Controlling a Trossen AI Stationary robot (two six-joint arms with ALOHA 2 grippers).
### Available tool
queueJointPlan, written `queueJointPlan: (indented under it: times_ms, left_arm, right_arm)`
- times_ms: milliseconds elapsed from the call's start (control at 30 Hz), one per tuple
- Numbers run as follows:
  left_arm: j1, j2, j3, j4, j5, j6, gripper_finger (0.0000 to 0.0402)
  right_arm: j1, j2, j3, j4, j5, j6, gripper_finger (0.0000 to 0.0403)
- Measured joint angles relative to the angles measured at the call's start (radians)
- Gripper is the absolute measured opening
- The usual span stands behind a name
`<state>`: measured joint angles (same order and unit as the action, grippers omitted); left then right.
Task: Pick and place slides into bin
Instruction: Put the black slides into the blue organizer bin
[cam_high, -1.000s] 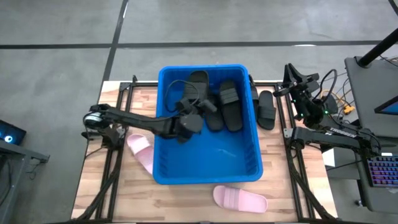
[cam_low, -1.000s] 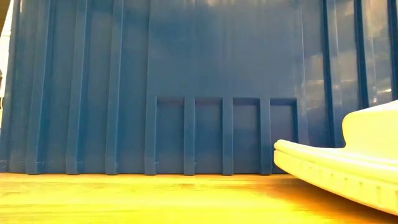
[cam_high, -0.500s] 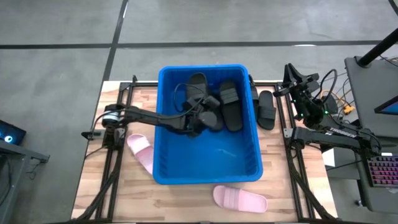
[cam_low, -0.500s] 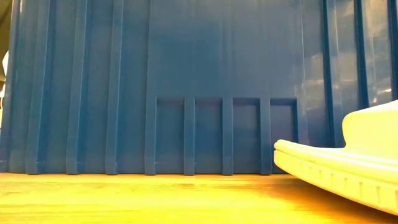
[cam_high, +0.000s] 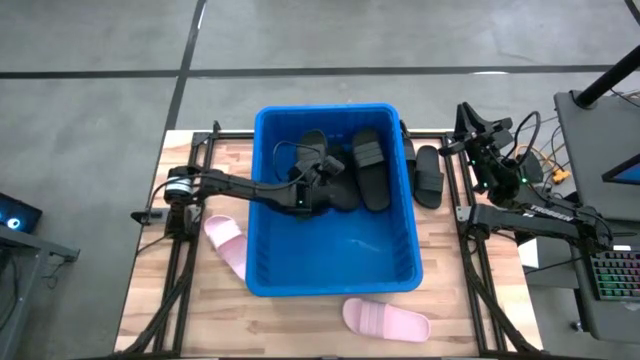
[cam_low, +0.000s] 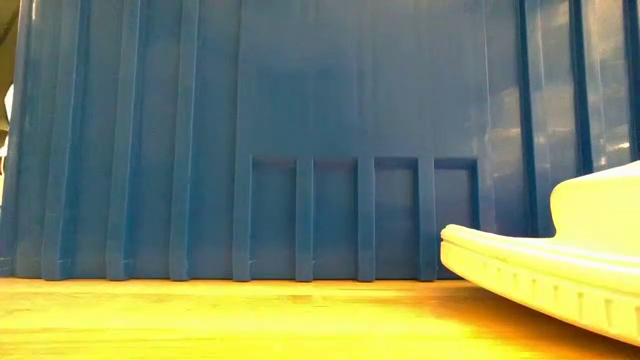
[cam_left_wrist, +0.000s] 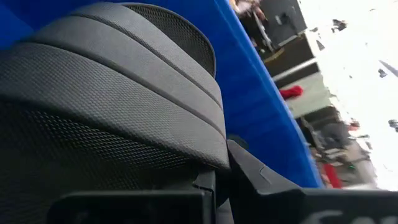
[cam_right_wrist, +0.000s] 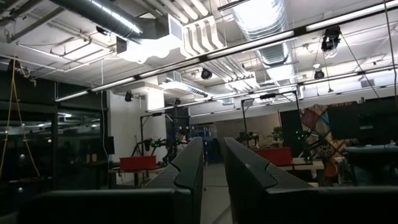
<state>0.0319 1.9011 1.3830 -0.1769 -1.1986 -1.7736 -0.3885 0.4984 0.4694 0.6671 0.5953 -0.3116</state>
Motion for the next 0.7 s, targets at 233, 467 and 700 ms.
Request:
queueJointPlan:
  times_ms: [233, 467, 700]
  left_arm:
    - [0.02, -0.015, 0.0, -0.114, -0.005, -0.007, 0.0]
    - [0.046, -0.004, -0.003, -0.333, 0.061, -0.262, 0.0]
    - [0.104, 0.022, -0.005, -0.332, 0.163, -0.259, 0.0]
  right_arm:
    - [0.0, 0.0, 0.0, -0.009, 0.0, -0.002, 0.0057]
    - [0.0, 0.0, 0.0, -0.008, 0.0, -0.004, 0.0057]
    - [0.0, 0.0, 0.0, -0.009, 0.0, -0.003, 0.0057]
